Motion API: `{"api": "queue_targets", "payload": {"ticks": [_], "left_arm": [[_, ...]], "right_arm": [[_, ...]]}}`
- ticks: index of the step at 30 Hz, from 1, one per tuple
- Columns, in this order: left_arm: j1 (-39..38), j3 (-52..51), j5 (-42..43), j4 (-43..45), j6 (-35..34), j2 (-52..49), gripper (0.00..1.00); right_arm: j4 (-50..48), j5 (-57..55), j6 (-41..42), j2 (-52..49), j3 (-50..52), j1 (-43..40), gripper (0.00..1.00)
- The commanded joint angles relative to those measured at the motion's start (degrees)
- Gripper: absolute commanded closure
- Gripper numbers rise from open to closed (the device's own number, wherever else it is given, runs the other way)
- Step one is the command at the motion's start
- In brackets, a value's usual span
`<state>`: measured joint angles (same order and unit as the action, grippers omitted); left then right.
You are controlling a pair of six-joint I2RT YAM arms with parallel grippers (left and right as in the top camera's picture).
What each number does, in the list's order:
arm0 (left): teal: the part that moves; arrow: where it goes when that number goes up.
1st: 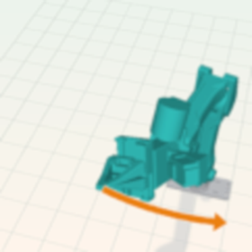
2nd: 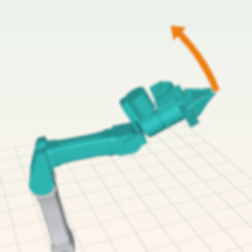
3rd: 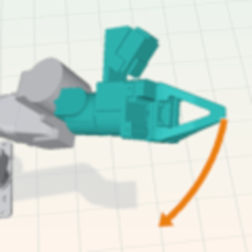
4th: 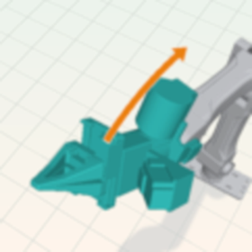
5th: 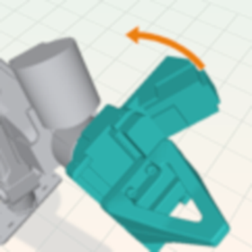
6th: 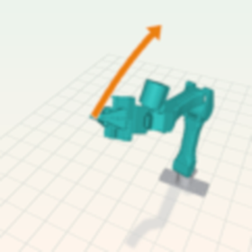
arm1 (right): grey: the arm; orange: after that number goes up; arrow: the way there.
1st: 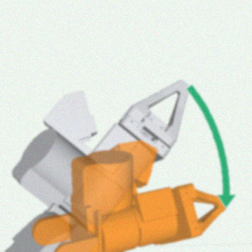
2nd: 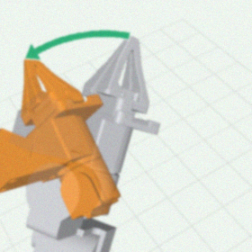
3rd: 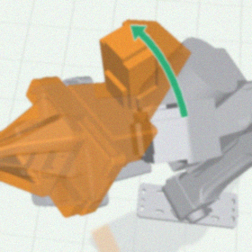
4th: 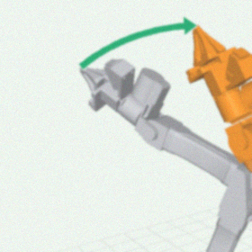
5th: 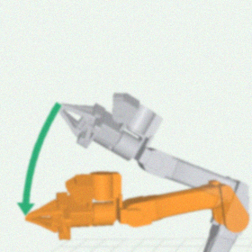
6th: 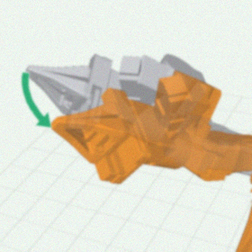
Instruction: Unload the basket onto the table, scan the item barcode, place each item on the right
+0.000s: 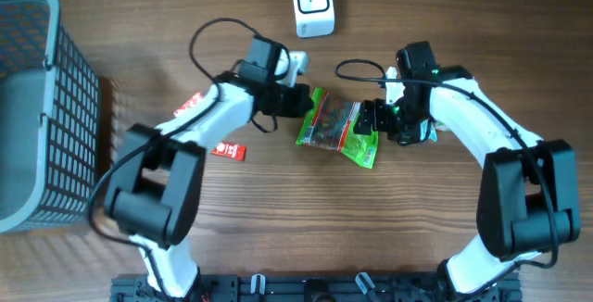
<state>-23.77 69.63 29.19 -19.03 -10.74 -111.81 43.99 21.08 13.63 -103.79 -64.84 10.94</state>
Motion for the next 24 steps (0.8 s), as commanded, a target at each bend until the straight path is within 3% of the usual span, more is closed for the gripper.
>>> {"api": "queue_targets", "payload": {"ticks": [1,5,11,17,21,24], "left_arm": [[-2.67,-0.35,-0.35,2.6,0.9,-4.48,0.96],[-3.56,-0.35,-0.37,0.63,0.46,-6.4,0.96],[-3.69,-0.35,-0.33,-6.49,-6.73,-6.4,0.96],[-4.17,-0.35,-0.76,-9.49,-6.43,-6.4,0.96],[-4.46,-0.35,-5.92,-9.84,-6.43,-6.4,0.96],[-4.46,-0.35,-6.36,-9.97,-6.45,-6.4,0.96]], "right_arm": [[-4.46,3.48,1.01,0.83,3.37,0.17,0.2],[-6.23,4.37,1.46,0.83,5.66,1.9,0.21],[-13.22,4.37,6.91,0.83,9.62,6.21,0.19],[-20.28,4.76,9.49,0.83,11.87,7.85,0.1],[-20.41,5.14,12.15,0.76,12.7,7.85,0.07],[-22.03,5.66,9.97,0.76,13.6,7.52,0.03]]}}
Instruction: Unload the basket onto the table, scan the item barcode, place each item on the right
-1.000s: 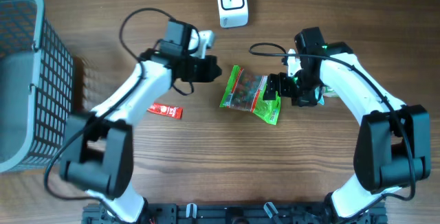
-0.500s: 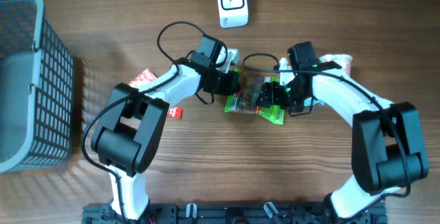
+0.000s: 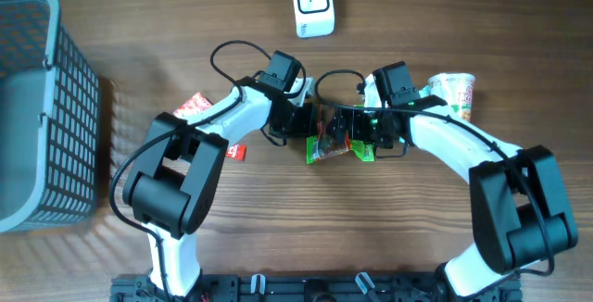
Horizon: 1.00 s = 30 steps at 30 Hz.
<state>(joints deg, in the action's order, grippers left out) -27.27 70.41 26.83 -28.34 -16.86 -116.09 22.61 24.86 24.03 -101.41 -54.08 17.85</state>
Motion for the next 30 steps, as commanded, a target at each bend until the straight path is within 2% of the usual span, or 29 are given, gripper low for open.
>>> {"api": "queue_targets", "payload": {"ticks": [1,4,7,11,15,16,18,19,25,26,27,28,30], "left_arm": [[-0.96,-1.14,-4.0,-0.63,-0.33,-2.12,0.96],[-0.96,-1.14,-4.0,-0.63,-0.33,-2.12,0.96],[-0.96,-1.14,-4.0,-0.68,-0.31,-2.12,0.96],[-0.96,-1.14,-3.98,-0.66,-0.31,-2.12,0.96],[-0.96,-1.14,-3.98,-0.68,-0.31,-2.12,0.96],[-0.96,-1.14,-3.98,-0.68,-0.31,-2.12,0.96],[-0.96,-1.14,-3.98,-0.68,-0.33,-2.12,0.96],[-0.96,-1.14,-3.98,-0.74,-0.31,-2.12,0.96],[-0.96,-1.14,-3.96,-0.9,-0.33,-2.12,0.96],[-0.96,-1.14,-3.96,-0.9,-0.33,-2.12,0.96],[-0.96,-1.14,-3.96,-0.9,-0.33,-2.12,0.96],[-0.96,-1.14,-3.93,-0.94,-0.31,-2.1,0.96],[-0.24,-0.57,-4.02,-0.61,-0.09,-0.66,0.96]], "right_arm": [[-0.66,1.77,-0.15,-1.62,2.84,0.61,0.03],[-1.05,-1.05,5.92,-1.9,4.11,0.57,0.1],[-5.57,5.73,5.27,-1.9,5.38,0.57,0.15],[-9.14,9.46,6.75,-2.01,6.95,0.57,0.16],[-21.99,14.03,10.95,-2.25,13.16,0.5,0.23],[-24.48,15.04,11.93,-2.25,13.81,0.5,0.28],[-26.75,15.13,13.25,-2.25,14.43,0.52,0.44],[-26.91,15.06,13.42,-2.25,14.43,0.52,0.48],[-27.78,15.1,10.6,-2.27,14.43,1.25,0.57],[-28.17,15.13,10.54,-2.27,14.43,1.33,0.67],[-28.46,15.1,10.43,-2.25,14.43,1.31,0.92],[-28.89,15.13,10.16,-2.25,14.43,1.31,0.96],[-29.57,16.33,5.66,-2.05,14.4,1.31,0.96]]}}
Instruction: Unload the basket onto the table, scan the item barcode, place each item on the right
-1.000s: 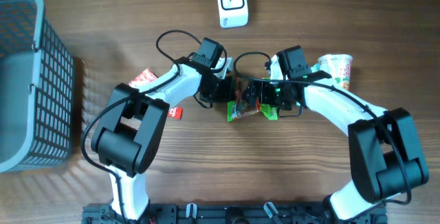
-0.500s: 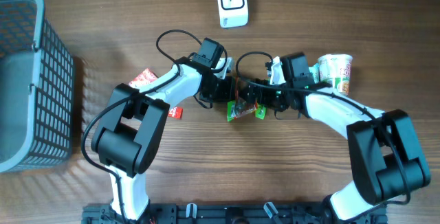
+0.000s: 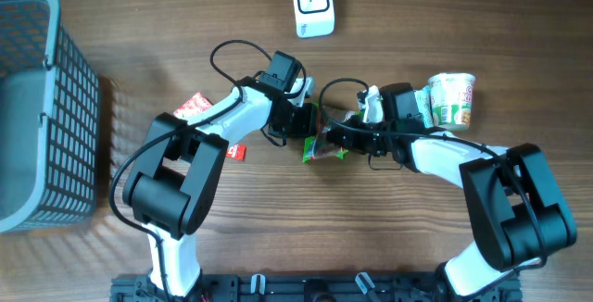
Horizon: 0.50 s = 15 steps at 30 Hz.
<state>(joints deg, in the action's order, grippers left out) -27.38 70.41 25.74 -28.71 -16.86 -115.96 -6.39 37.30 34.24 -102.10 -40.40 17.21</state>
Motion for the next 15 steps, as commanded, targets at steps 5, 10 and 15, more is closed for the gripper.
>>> {"api": "queue_targets", "payload": {"ticks": [5,10,15], "left_arm": [[7.76,4.17,-2.91,0.79,-5.42,9.86,0.96],[17.42,4.28,-2.97,-1.6,-6.1,20.87,0.95],[29.66,4.28,-8.55,-7.96,-5.86,28.7,0.93]], "right_arm": [[-0.42,13.38,-10.6,2.97,0.7,1.42,0.96],[2.93,18.93,-14.27,12.9,0.63,0.44,0.96],[11.34,17.94,-12.22,25.57,-0.76,0.17,0.96]]}}
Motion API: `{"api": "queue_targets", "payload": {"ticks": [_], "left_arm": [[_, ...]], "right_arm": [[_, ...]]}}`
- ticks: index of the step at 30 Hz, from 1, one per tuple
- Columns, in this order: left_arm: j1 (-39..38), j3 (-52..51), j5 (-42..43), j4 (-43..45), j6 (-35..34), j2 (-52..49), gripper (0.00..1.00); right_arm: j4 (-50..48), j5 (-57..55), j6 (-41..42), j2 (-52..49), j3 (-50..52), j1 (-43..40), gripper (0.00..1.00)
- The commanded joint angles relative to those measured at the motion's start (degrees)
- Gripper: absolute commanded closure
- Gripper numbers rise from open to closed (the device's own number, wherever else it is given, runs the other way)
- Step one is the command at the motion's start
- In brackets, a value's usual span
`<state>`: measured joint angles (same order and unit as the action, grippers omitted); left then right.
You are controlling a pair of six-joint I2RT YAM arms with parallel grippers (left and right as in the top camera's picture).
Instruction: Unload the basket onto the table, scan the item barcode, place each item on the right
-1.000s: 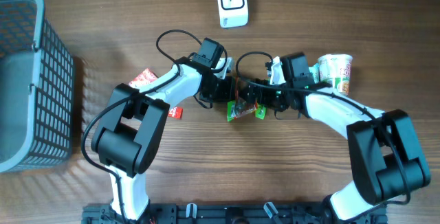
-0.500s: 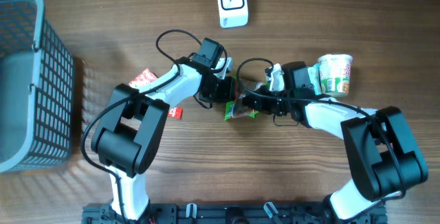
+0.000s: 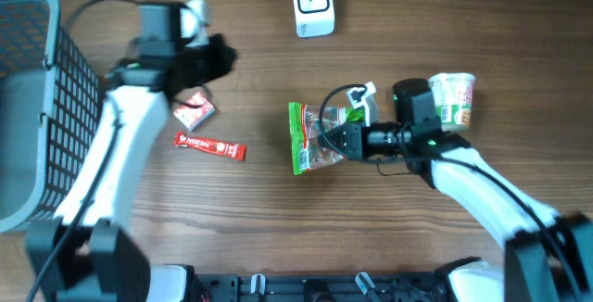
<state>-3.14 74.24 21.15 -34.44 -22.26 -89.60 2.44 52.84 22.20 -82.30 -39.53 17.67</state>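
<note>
A clear snack bag with green edges (image 3: 310, 140) hangs at the table's middle, turned edge-up. My right gripper (image 3: 341, 140) is shut on its right side. The white barcode scanner (image 3: 312, 4) stands at the far edge, well behind the bag. My left gripper (image 3: 220, 58) is far off to the upper left, away from the bag, with nothing in it; its fingers look open.
A grey mesh basket (image 3: 37, 107) fills the left edge. A red-and-white packet (image 3: 195, 110) and a red Nescafe stick (image 3: 210, 144) lie below the left gripper. A cup of noodles (image 3: 452, 98) lies beside the right wrist.
My left gripper let go of the bag and is now far to the upper left, near the basket. The right gripper alone holds the bag, which is now unfolded and a little further right.
Both grippers held the bag stretched flat between them at the table's middle. They then stood closer together with the bag bunched up, and the right arm had twisted lower. Now the left has released and withdrawn, leaving the bag in the right gripper.
</note>
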Motion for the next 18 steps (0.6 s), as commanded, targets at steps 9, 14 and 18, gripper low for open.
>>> {"api": "queue_targets", "payload": {"ticks": [9,14,18], "left_arm": [[16.55,0.39,-5.05,-6.43,8.7,2.8,0.9],[16.61,-0.2,-9.16,-6.78,13.29,2.58,0.73],[16.61,-0.2,-14.01,-6.8,13.25,2.58,0.54]], "right_arm": [[20.72,-5.44,-4.02,11.78,-11.19,-0.28,0.96],[24.02,-5.38,-5.77,11.78,-15.72,-0.28,0.96],[28.28,-5.03,-9.03,11.78,-18.25,-0.28,0.96]]}}
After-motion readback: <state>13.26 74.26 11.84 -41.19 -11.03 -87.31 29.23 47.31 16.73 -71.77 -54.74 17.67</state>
